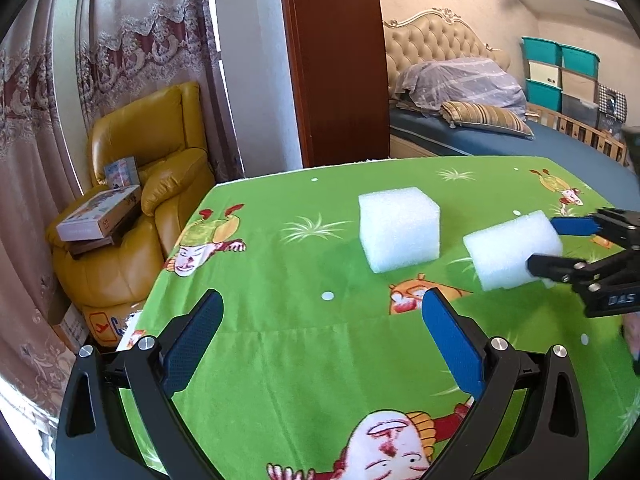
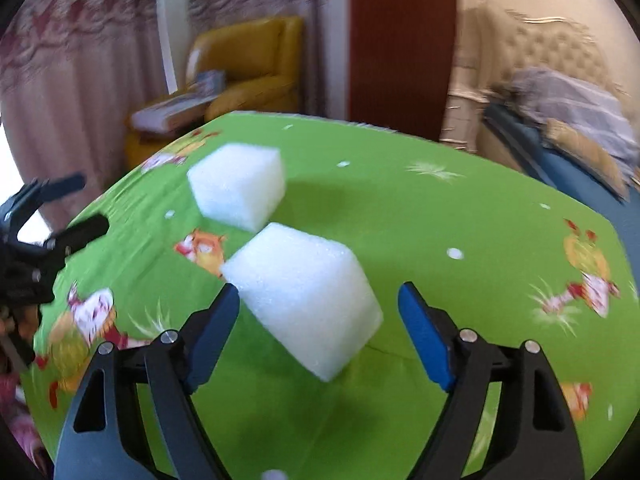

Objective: Collect trash
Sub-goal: 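Return to the table and grasp a white foam block with the right tool, then grasp the other white foam block with the left tool while the right tool holds its block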

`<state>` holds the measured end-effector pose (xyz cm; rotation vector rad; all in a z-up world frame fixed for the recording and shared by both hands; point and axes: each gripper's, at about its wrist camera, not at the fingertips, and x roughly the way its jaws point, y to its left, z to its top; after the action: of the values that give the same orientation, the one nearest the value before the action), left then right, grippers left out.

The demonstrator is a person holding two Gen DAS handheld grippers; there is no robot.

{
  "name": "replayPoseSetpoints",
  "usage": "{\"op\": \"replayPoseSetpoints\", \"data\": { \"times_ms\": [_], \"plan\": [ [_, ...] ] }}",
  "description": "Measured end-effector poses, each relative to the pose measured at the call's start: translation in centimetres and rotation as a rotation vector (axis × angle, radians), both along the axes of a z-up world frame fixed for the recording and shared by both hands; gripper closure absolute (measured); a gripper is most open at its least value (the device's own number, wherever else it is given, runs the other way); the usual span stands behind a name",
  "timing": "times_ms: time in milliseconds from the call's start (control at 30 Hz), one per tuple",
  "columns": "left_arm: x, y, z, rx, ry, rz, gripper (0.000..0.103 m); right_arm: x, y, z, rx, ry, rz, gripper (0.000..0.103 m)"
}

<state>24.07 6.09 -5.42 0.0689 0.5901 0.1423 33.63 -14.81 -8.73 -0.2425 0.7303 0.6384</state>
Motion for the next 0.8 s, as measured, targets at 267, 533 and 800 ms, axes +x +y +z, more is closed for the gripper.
{"op": "replayPoseSetpoints", "data": {
  "times_ms": [267, 533, 800],
  "plan": [
    [1.2, -0.5, 0.2, -0.001, 0.031, 0.021, 0.008, 1.5, 1.1, -0.1, 0.020, 0.045, 0.206, 0.042],
    [4.6, -2.4, 0.3, -0.069, 0.082, -0.006, 0.008, -2.0, -1.0, 0.0, -0.101, -0.103, 0.105, 0.047],
    [10.9, -3.9, -0.9, -0.114, 0.150, 0.034, 0.008, -2.1, -6.6, 1.3, 0.030, -0.133, -0.170, 0.047]
  ]
}}
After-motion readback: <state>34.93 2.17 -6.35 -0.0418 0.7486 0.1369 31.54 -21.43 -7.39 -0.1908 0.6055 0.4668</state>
